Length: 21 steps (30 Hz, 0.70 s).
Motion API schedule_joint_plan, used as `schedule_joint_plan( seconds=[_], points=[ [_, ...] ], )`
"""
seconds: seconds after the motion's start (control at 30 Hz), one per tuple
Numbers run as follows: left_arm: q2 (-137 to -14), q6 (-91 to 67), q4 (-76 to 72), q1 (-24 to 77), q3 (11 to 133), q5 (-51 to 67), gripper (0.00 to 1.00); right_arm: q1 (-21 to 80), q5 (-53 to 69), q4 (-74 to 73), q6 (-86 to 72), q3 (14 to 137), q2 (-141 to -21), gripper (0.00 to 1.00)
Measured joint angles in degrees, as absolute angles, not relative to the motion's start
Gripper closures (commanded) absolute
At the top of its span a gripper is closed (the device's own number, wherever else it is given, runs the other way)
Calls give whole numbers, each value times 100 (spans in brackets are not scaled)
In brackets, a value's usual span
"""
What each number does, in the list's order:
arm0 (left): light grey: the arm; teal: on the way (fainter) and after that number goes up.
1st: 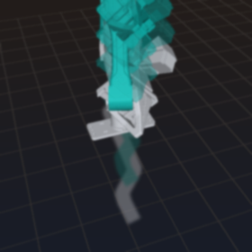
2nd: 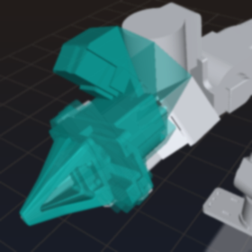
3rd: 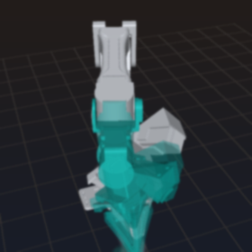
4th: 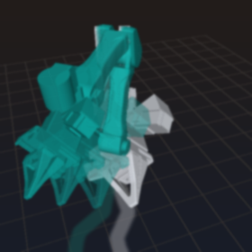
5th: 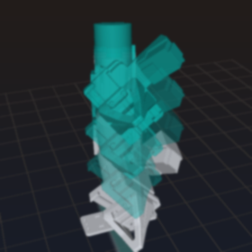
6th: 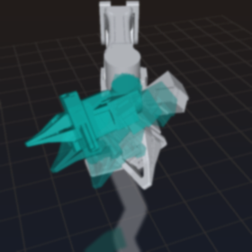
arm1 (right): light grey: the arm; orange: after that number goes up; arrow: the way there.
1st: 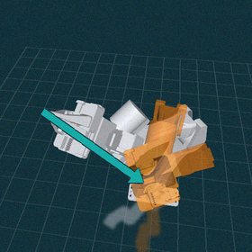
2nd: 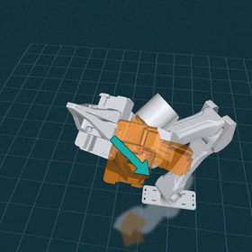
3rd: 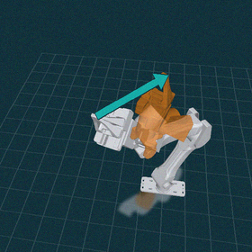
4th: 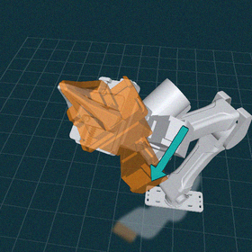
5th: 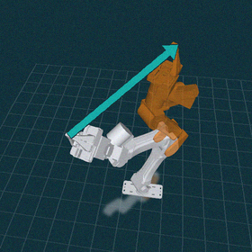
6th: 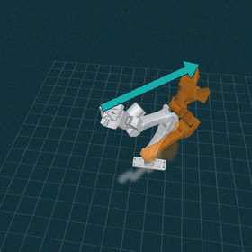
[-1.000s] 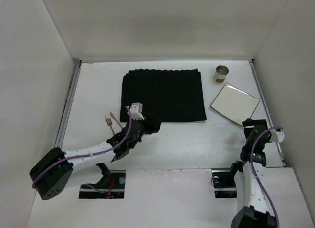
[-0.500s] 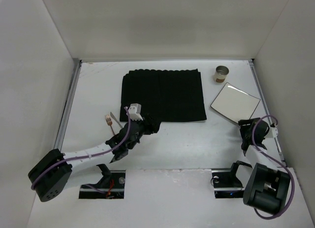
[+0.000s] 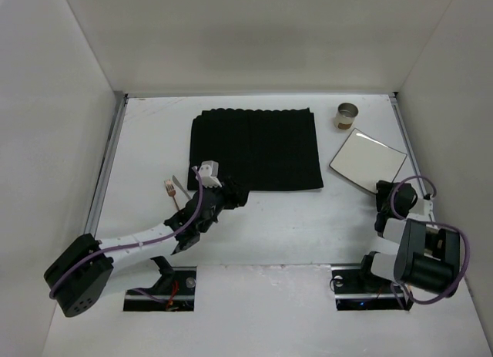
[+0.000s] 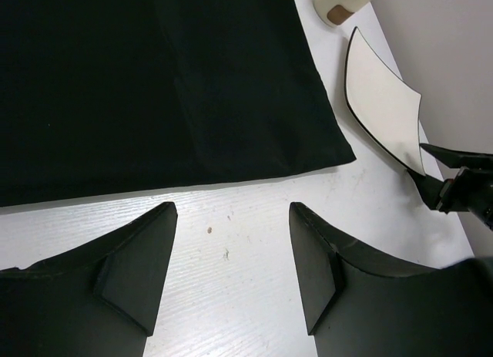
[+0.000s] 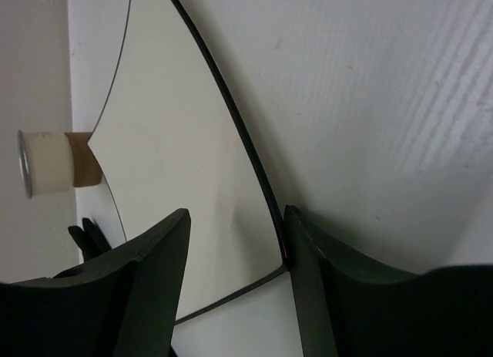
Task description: Set the dinner table for one person
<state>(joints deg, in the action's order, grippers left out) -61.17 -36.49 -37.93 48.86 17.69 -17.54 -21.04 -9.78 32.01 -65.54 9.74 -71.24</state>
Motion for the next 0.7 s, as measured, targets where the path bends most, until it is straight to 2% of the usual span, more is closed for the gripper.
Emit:
schedule_joint_plan(
  seconds=[0.1, 0.13, 0.33, 0.4, 0.53, 0.7],
  points=[
    [-6119, -3649, -3795, 4825, 1769, -1756, 42, -2056, -993, 3682, -6698, 1015, -7520, 42],
    [-6123, -3649, -3793, 4814, 1769, -1756, 42, -2047, -996, 3774, -6740, 1015, -7581, 45],
    [-6143, -3656, -3793, 4783, 1763, -1747, 42, -1999, -1057, 3760, -6886, 1004, -7765, 82],
    [-6143, -3664, -3795, 4775, 1763, -1737, 42, -1981, -1041, 3846, -7011, 985, -7769, 89],
    [-6143, -3673, -3793, 4772, 1761, -1719, 43, -1975, -996, 4372, -7166, 930, -7673, 93],
    [-6141, -3684, -3795, 4713, 1758, -1706, 43, -1949, -996, 4316, -7100, 672, -7083, 95]
  ],
)
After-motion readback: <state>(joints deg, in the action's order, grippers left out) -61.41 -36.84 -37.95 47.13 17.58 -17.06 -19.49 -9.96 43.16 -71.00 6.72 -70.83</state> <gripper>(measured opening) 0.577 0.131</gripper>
